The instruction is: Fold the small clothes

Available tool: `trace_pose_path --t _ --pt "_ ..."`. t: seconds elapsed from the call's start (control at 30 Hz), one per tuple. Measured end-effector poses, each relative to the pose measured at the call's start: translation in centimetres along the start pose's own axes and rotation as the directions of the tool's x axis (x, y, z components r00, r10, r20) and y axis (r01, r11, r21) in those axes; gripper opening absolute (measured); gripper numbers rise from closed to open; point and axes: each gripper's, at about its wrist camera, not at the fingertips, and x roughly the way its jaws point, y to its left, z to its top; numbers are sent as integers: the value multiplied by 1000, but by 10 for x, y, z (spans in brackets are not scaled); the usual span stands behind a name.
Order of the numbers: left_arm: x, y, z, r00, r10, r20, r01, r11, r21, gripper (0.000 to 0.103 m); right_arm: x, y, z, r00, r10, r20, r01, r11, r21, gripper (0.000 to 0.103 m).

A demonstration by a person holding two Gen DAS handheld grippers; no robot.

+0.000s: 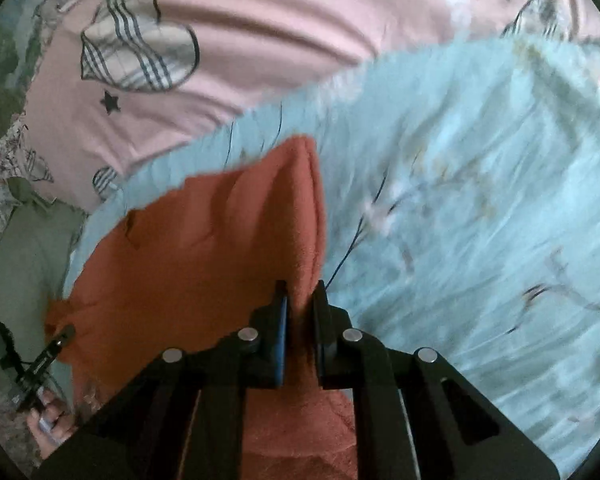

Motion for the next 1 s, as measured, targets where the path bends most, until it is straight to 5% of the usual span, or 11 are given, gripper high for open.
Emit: trace_pose_path --t 0.17,0.33,0.4,0.5,0.6,0.73,0.9,0.97,1.0 --pt "1 -14 2 1000 17 18 -18 999 40 7 24 -6 -5 991 -109 -76 109 994 -1 20" --pt "16 -8 -7 999 22 -42 -20 999 38 8 -19 27 -29 997 -65 42 67 996 -57 32" --pt "12 -9 -9 999 21 -35 -19 998 60 8 -17 42 -41 1000 -23 3 23 993 -114 41" --pt "13 -10 -12 999 29 -41 -26 997 68 8 5 29 -52 987 -139 -79 129 985 -118 38" --pt "8 -7 -14 999 25 -46 -22 997 68 10 -9 17 -52 995 -71 -65 71 997 -7 40" --pt "-20 13 -21 997 76 -13 -75 995 72 9 -43 38 -66 999 40 -6 -40 999 -10 50" --pt "-67 57 -25 989 137 50 -139 989 46 10 -58 65 -100 989 138 -43 -139 990 -27 57" --pt "-80 71 -21 985 162 64 -167 983 73 18 -56 72 -113 984 160 -73 -162 987 -21 59" --pt "-84 76 -18 980 184 71 -191 976 102 34 -56 74 -119 982 167 -83 -169 986 -14 60"
